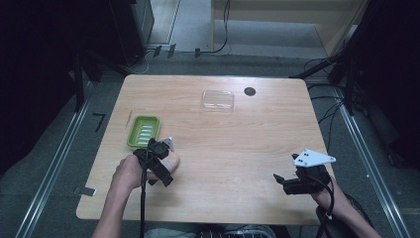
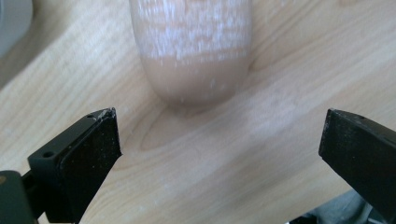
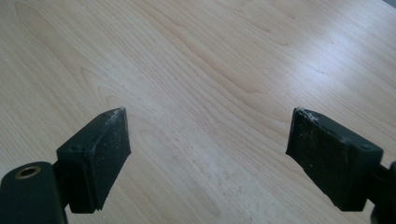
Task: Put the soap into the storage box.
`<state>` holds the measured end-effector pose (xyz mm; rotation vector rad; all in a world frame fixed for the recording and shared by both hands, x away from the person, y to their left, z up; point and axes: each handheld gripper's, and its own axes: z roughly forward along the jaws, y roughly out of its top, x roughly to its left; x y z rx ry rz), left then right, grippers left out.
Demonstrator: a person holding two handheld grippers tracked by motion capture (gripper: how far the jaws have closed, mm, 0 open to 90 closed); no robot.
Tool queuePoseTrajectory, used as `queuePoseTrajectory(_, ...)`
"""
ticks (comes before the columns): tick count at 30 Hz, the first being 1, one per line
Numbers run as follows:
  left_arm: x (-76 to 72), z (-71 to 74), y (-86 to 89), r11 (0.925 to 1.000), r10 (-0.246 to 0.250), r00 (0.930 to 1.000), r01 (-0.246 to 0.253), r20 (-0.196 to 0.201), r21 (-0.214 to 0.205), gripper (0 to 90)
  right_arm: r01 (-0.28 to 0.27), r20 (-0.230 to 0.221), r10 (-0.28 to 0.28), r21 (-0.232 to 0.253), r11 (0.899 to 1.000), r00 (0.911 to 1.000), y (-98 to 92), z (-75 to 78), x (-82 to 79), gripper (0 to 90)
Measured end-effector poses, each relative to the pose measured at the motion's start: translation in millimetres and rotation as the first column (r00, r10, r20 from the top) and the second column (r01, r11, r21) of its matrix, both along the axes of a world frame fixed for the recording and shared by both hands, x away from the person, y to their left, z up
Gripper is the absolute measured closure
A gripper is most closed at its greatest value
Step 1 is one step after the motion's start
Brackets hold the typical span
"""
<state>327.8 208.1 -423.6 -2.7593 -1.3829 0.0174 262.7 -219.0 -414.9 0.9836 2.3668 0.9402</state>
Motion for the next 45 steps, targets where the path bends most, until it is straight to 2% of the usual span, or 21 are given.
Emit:
queuePoseTrajectory(21, 32.4, -14.7, -9.3, 0.9987, 0.020, 0.9997, -0.020, 0.012, -0.048, 0.0, 0.003, -0.006, -0.003, 0.002, 1.000, 1.0000, 0.0, -0.1, 0.1, 13.4)
queuePoseTrajectory(28, 37.5, -18.6, -11.2, 0.9983, 0.029, 0.9988, -0.027, 0.041, -0.051, 0.0, -0.001, -0.004, 0.001, -0.001, 1.000, 1.0000, 0.7, -0.1, 0.4, 13.4)
queuePoseTrajectory(34, 44.4, -24.5, -13.8, 0.9986, 0.025, 0.9993, -0.024, 0.028, -0.046, 0.1, -0.001, -0.004, 0.001, -0.003, 1.000, 1.0000, 1.2, 0.0, 0.4, 13.4)
queuePoseTrajectory(39, 46.1, -27.5, -12.9, 0.9980, 0.029, 0.9994, -0.028, 0.017, -0.056, 6.8, 0.003, -0.007, -0.003, -0.002, 1.000, 1.0000, 1.3, -0.1, 0.2, 13.4)
queuePoseTrajectory(41, 46.2, -28.1, -11.7, 0.9977, 0.036, 0.9992, -0.035, 0.016, -0.058, 13.4, -0.003, -0.003, 0.003, -0.003, 1.000, 1.0000, 1.1, -0.1, 0.4, 13.4)
queuePoseTrajectory(45, 46.4, -29.1, -9.7, 0.9977, 0.040, 0.9991, -0.040, 0.012, -0.055, 17.0, -0.001, -0.004, 0.001, -0.005, 1.000, 1.0000, 1.6, 0.0, 0.0, 13.4)
